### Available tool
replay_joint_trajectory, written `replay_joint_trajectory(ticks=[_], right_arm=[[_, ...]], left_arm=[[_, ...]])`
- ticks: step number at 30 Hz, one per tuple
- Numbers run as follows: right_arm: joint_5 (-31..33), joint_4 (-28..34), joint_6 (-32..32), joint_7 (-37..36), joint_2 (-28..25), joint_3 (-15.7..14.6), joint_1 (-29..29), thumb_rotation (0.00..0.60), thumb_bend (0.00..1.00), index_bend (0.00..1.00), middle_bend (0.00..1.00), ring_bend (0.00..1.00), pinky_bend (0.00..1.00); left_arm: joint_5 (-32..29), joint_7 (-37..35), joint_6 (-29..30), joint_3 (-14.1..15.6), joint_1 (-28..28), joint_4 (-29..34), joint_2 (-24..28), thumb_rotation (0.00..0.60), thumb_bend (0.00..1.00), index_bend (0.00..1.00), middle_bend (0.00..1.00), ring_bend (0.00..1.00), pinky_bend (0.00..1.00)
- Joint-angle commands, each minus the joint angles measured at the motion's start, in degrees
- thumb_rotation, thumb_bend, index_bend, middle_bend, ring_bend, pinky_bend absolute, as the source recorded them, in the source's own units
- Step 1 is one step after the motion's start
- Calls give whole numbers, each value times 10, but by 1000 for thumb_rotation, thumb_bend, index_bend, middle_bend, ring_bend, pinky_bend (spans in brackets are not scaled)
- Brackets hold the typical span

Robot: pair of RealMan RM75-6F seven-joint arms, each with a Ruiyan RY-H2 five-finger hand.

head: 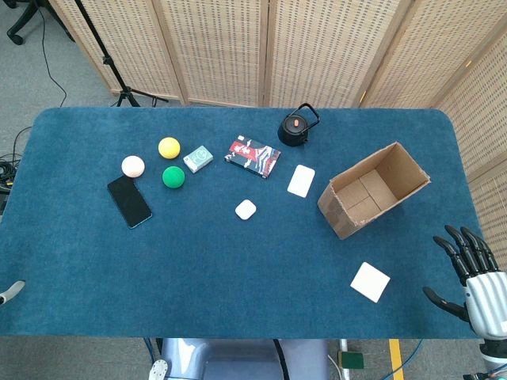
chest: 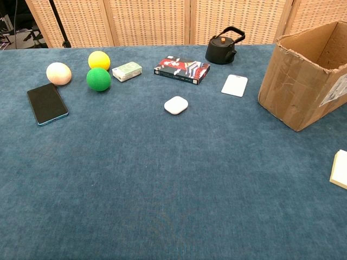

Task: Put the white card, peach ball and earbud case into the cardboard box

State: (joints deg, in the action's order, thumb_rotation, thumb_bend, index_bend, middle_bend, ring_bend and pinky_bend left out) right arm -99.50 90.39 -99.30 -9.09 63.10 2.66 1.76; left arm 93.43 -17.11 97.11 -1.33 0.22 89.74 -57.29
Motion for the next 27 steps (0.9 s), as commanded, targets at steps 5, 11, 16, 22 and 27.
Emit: replay_joint_trajectory(ticks=[5, 11, 16, 22, 27], right_arm=[[0, -1, 3, 2, 1, -1, 1, 600, 131, 145, 76, 0, 96], [-19, -3, 11, -5, -1, -2, 14, 600, 225, 181, 121, 10, 96], [-72, -19, 35, -45, -1, 6, 66, 600, 289, 191, 132, 15, 96], [-113, 61, 151, -50, -39, 24, 169, 600, 961, 202, 136, 16, 96], [-17, 172, 363, 31, -28, 80, 290, 600, 1000, 202, 136, 16, 96]], left_arm=[[-2, 0, -1, 0, 0, 0, 0, 600, 5, 0, 0, 0, 94], [-6, -1, -1, -3, 0, 1, 0, 600, 5, 0, 0, 0, 94], [-13, 10, -9, -7, -4, 5, -1, 600, 5, 0, 0, 0, 94], [-28, 20, -17, -15, -8, 13, -2, 600, 5, 0, 0, 0, 94], [-43, 24, -37, -19, -16, 18, 0, 600, 5, 0, 0, 0, 93]])
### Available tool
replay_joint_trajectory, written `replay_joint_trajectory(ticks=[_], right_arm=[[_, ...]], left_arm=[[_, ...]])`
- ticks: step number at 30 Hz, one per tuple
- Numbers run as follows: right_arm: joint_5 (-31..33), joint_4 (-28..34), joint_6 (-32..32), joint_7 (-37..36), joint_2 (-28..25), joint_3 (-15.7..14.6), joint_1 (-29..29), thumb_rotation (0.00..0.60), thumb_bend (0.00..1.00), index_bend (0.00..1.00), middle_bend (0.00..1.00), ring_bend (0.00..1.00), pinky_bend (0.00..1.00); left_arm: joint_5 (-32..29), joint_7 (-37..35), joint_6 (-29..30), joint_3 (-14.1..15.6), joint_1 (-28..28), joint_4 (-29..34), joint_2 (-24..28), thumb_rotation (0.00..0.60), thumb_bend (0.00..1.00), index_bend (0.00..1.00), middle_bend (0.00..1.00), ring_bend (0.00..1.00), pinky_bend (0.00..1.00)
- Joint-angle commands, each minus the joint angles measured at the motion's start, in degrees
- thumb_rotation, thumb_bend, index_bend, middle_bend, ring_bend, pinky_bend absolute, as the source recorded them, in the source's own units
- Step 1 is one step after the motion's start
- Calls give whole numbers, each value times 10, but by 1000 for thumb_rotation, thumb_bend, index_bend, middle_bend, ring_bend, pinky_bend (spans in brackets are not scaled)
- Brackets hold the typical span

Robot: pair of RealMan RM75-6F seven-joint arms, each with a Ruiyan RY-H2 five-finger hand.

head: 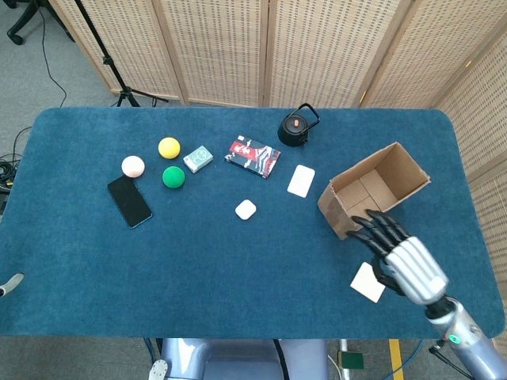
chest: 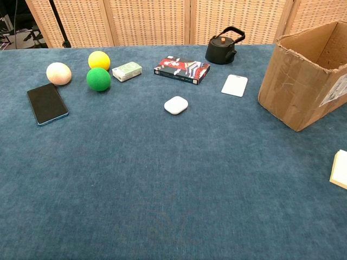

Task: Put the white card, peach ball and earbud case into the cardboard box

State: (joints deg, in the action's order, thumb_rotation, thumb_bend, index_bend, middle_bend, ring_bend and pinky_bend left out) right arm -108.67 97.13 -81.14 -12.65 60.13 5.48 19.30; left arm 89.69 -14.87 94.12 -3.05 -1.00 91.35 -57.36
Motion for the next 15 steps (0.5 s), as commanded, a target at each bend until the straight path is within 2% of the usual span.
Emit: replay_joint_trajectory(ticks=[1, 3, 9, 12, 15], right_arm=[[108, 116, 213, 90, 12, 64, 133, 600, 1000, 202, 136, 16, 96], [164, 129, 259, 129, 35, 83, 163, 600, 1000, 202, 136, 16, 96], [289, 123, 322, 255, 98, 122, 233, 600, 1000, 202, 136, 17, 96], [373, 93, 333, 335, 141, 139, 274, 600, 1000, 202, 136, 26, 97], [453, 60, 322, 407, 178, 140, 306, 600, 1000, 203, 143, 44, 115]], left_arm=[[-8, 2, -10, -3, -5, 3, 1, 600, 5, 0, 0, 0, 94], [-13, 0, -17, -4, -7, 3, 3, 600, 5, 0, 0, 0, 94], [-22, -9, -25, -6, -8, 7, 9, 600, 7, 0, 0, 0, 93], [-24, -16, -24, -7, -7, 6, 11, 600, 6, 0, 0, 0, 94], [-25, -21, -27, -7, -8, 5, 13, 600, 7, 0, 0, 0, 94]])
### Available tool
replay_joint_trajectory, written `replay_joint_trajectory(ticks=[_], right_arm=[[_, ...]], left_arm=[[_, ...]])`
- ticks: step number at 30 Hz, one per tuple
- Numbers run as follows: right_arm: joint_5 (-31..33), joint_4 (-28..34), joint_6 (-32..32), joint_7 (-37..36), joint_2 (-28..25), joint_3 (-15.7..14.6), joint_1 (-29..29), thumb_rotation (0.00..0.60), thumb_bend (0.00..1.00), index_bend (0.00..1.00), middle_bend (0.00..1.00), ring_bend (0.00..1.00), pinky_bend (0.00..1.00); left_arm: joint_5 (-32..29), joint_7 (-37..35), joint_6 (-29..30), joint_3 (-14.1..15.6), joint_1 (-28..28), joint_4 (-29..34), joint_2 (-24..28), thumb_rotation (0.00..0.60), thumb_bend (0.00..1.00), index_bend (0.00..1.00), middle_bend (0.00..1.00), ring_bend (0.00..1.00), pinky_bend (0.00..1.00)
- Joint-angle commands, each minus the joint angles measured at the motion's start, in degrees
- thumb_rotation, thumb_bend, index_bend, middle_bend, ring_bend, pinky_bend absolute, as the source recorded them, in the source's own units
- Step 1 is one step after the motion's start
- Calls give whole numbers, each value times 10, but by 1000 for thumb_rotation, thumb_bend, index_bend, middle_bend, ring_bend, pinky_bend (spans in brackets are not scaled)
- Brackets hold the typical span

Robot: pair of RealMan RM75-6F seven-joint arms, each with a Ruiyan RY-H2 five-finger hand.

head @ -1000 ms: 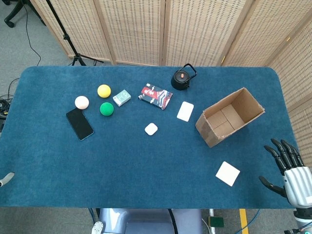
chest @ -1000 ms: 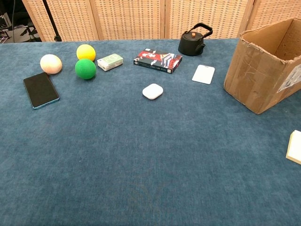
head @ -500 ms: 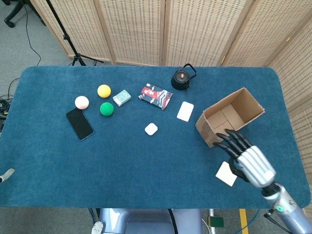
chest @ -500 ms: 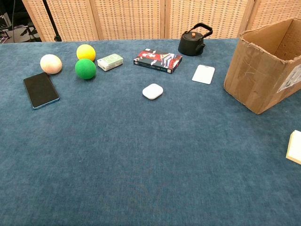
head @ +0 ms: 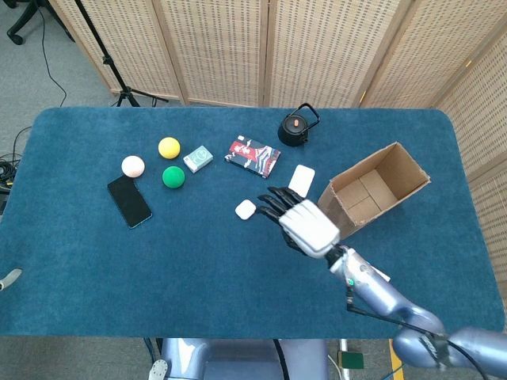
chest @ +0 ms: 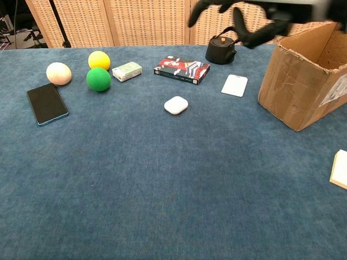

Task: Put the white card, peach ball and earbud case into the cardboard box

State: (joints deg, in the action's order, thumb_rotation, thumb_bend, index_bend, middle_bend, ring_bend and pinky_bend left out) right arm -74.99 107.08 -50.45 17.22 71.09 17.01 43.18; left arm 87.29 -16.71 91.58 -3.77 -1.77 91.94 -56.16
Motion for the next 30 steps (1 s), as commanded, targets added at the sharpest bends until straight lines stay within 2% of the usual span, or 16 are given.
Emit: replay_joint_trajectory(ticks=[1, 6, 12, 20, 24, 30], right_arm=[[139, -50, 8, 128, 79, 23, 74, 600, 1000, 205, 147, 50, 124], [246, -112, -28, 214, 134, 1, 105, 600, 1000, 212, 152, 70, 140], [313, -210, -58, 279, 190, -10, 139, 600, 1000, 212, 152, 70, 144], [374, -286, -81, 366, 226, -18, 176, 600, 1000, 235, 169, 79, 152], [401, -309, -74, 394, 231, -29, 182, 600, 1000, 284, 208, 102, 156], [426, -329, -57, 430, 236, -50, 192, 600, 1000, 291, 215, 105, 158]], left_arm=[[-1, -3, -3, 0, -1, -1, 1, 600, 7, 0, 0, 0, 94], [-3, -5, -7, -1, -2, 0, 3, 600, 7, 0, 0, 0, 94], [-4, -4, -11, -1, -4, 0, 4, 600, 7, 0, 0, 0, 94], [-12, -6, -19, -5, -7, 0, 5, 600, 7, 0, 0, 0, 94], [-17, -9, -25, -6, -9, -1, 5, 600, 7, 0, 0, 0, 94], [-20, -10, -29, -7, -11, -1, 6, 600, 7, 0, 0, 0, 94]])
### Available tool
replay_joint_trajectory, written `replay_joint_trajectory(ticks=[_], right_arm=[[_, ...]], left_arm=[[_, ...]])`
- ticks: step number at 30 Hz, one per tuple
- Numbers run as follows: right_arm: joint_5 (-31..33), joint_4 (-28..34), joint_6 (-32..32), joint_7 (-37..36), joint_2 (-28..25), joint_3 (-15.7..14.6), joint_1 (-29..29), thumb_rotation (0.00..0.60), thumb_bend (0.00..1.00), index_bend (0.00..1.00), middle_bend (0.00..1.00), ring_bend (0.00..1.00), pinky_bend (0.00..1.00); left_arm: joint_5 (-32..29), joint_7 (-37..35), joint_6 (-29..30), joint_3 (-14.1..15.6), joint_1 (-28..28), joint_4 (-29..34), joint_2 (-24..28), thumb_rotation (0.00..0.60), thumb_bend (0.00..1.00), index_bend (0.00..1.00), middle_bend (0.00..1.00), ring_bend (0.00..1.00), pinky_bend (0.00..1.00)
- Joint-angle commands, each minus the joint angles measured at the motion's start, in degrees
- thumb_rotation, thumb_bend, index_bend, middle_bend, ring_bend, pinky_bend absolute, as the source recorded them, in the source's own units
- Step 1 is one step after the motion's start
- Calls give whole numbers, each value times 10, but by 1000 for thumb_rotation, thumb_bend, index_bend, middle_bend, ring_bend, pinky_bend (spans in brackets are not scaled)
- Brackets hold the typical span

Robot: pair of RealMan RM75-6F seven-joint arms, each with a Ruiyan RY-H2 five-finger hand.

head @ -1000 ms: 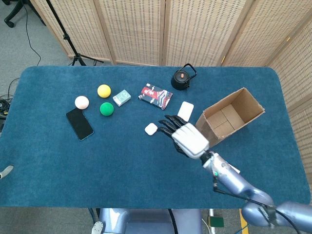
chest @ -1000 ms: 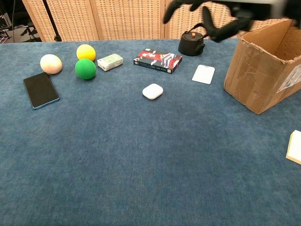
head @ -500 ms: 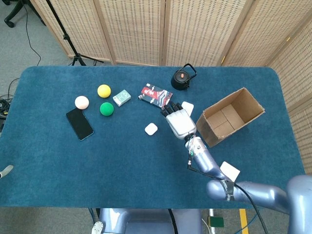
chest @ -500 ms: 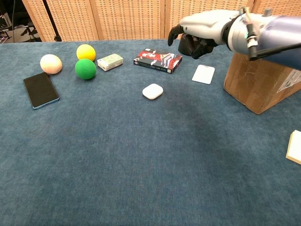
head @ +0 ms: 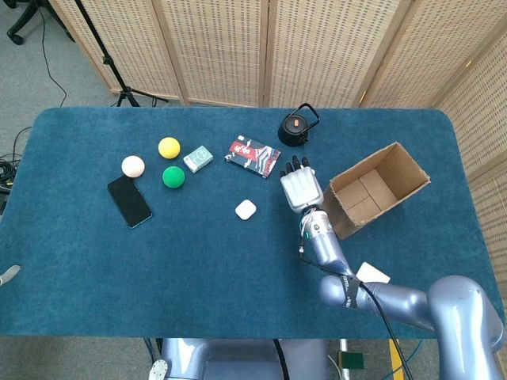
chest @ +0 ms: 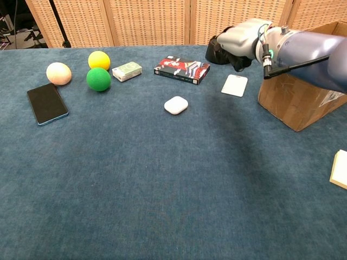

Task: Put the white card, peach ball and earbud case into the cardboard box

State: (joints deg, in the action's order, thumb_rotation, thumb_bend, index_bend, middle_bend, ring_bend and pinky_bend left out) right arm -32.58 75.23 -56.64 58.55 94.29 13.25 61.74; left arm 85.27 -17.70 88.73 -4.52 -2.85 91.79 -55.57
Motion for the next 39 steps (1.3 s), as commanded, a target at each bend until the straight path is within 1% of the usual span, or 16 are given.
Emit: replay_joint_trajectory(ticks=[1, 5, 8, 11, 12, 19, 24, 32, 35, 39], right_arm=[[-1, -14, 3, 22, 6, -17, 8, 600, 1000, 292, 215, 105, 158], [-16, -42, -7, 58, 24, -44, 16, 600, 1000, 292, 215, 105, 161], [-18, -69, -9, 70, 42, -52, 19, 600, 1000, 292, 215, 105, 167], [-14, -115, -6, 88, 66, -58, 24, 600, 1000, 292, 215, 105, 167], [-13, -140, 1, 105, 74, -68, 26, 600, 1000, 292, 215, 105, 167], [-16, -198, 28, 116, 106, -69, 28, 600, 1000, 292, 216, 106, 167], [-18, -222, 47, 125, 122, -72, 27, 600, 1000, 292, 222, 107, 167], [-24, -247, 67, 118, 140, -65, 23, 600, 1000, 292, 225, 110, 167], [-27, -246, 71, 112, 141, -62, 19, 600, 1000, 301, 233, 115, 167], [-35, -229, 78, 107, 135, -63, 15, 600, 1000, 318, 249, 126, 167]], left_arm=[[1, 1, 0, 0, 0, 1, 0, 600, 7, 0, 0, 0, 94], [6, 3, 0, 2, -1, 3, 0, 600, 8, 0, 0, 0, 94], [6, 2, -1, 3, -1, 2, 0, 600, 8, 0, 0, 0, 94], [4, -1, 0, 1, -1, 2, 1, 600, 7, 0, 0, 0, 94], [2, -5, 0, 0, 0, 2, 1, 600, 7, 0, 0, 0, 94], [-2, -10, -5, -1, -1, 0, 3, 600, 8, 0, 0, 0, 94], [-4, -10, -9, -2, -3, -1, 3, 600, 8, 0, 0, 0, 94], [-8, -9, -14, -3, -5, -1, 3, 600, 8, 0, 0, 0, 94], [-8, -8, -16, -3, -6, 0, 3, 600, 8, 0, 0, 0, 94], [-5, -6, -15, -1, -6, 2, 3, 600, 8, 0, 0, 0, 94]])
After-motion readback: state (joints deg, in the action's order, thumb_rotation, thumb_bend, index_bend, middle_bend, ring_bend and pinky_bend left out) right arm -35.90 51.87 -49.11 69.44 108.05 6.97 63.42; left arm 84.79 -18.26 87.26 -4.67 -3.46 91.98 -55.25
